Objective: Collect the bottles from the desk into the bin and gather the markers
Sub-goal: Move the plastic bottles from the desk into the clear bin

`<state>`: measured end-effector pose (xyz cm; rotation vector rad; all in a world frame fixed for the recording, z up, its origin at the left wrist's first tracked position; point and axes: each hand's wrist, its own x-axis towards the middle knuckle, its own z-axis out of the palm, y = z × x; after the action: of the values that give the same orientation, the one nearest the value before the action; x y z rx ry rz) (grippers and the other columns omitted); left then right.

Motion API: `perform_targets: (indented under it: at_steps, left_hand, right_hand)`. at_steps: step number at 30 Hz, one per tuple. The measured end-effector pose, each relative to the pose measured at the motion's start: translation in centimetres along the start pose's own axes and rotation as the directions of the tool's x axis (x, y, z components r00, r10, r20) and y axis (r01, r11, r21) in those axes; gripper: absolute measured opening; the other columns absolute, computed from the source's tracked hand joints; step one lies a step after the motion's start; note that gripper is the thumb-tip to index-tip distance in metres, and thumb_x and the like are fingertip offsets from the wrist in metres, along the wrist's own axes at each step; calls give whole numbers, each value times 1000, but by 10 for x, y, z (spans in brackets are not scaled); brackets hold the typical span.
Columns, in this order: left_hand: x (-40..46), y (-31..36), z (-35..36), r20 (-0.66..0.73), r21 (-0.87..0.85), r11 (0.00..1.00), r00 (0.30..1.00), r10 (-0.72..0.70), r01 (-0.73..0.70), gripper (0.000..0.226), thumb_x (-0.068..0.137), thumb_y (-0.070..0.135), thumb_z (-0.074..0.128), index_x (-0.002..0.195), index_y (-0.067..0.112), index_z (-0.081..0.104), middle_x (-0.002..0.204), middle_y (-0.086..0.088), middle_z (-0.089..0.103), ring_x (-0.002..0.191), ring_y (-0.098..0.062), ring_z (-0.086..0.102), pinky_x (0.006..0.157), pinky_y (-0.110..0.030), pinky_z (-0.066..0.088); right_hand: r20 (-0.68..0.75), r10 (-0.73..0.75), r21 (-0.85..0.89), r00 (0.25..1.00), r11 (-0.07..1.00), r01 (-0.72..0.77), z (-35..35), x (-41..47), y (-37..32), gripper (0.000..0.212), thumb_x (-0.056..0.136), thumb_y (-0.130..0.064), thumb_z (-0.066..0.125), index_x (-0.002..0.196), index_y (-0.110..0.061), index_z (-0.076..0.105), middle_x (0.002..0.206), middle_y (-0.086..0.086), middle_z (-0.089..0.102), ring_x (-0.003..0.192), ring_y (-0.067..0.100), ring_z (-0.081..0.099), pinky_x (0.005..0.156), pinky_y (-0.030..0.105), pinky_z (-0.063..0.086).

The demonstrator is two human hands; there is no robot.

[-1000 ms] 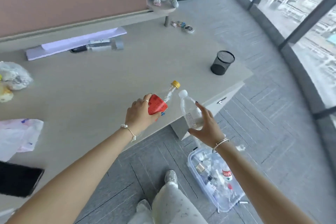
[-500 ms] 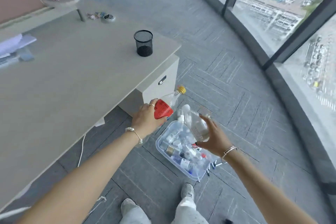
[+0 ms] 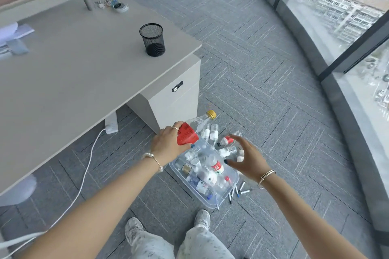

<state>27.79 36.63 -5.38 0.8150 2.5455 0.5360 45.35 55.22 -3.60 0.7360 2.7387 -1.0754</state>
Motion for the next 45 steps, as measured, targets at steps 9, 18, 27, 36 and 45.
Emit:
perform_targets:
  at_steps: [9,18,27,36,45]
  left_hand:
    - [13,24,32,198,42,994,976,88,-99,68,69,35,74,129,38,42,116,7,59,114,-18,51,102,-42,33]
    - [25,33,47,266,161,978,960,89,-135,92,75,37,73,145,40,14,159,-3,5,147,-22,0,113,-57,-7]
    - [10,-27,-45,68,28,999,997,-22,20,83,76,41,69,145,32,24,156,-6,17,145,-21,9,115,-53,2]
    - [-51,-160,-200,-380,-150,978,904,-194,147,59,86,43,57,139,22,39,149,-4,36,142,-19,23,116,-37,20]
    - [-134,-337,-284,-507,-178,912,760,-407,370,59,86,43,58,138,23,40,143,-1,42,137,-20,31,110,-34,26]
  right_hand:
    - [-23,25,21,999,999,-25,-24,-13,20,69,74,-31,71,133,-28,35,135,-2,45,123,17,43,104,31,33]
    - [-36,28,-14,999,1000,-28,-29,-14,22,64,74,-34,71,129,-32,39,132,-3,47,122,17,46,102,30,36]
    - [95,-149,-75,984,985,156,2,43,-71,63,75,-37,69,130,-31,39,130,-5,47,116,15,49,96,26,39]
    - [219,-457,3,862,884,467,90,129,-276,61,72,-28,74,125,-27,46,122,-1,52,114,18,51,100,34,42]
    - [288,-602,131,745,795,592,209,168,-445,56,72,-21,74,122,-25,49,117,-1,51,106,18,52,91,32,42]
